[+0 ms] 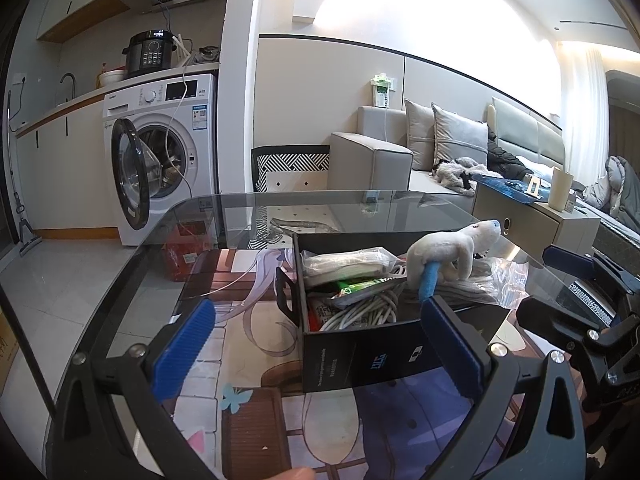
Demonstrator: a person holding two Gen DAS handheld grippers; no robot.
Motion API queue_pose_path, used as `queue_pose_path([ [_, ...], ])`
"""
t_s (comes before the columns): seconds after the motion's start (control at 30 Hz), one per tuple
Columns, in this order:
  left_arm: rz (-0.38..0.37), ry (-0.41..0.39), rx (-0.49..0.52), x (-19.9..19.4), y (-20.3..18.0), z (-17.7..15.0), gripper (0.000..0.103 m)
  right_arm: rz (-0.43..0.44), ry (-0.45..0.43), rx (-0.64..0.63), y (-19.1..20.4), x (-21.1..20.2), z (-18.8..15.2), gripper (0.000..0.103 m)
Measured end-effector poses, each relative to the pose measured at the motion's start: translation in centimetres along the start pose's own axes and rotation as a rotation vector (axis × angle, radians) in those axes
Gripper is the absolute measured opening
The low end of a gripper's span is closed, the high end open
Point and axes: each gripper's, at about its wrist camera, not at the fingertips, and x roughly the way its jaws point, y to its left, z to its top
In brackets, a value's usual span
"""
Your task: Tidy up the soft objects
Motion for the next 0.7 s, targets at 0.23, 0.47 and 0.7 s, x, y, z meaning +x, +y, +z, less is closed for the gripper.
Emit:
queue_pose_path([
  [0.23, -0.001, 0.001, 0.001, 0.01, -0.02, 0.02, 0.103, -0.001, 0.0, 0.001, 0.11, -0.02, -0.01, 0.102],
  [0.47, -0.002, 0.007, -0.007, 0.07, 0.04, 0.31, 0.103, -0.002, 0.0, 0.001, 0.0, -0.05, 0.0, 0.102],
  [0.7, -0.002, 0.009, -0.008, 0.21, 0.08, 0.35, 0.103, -0.001, 0.0, 0.002, -0.01, -0.06, 0.0, 0.102],
])
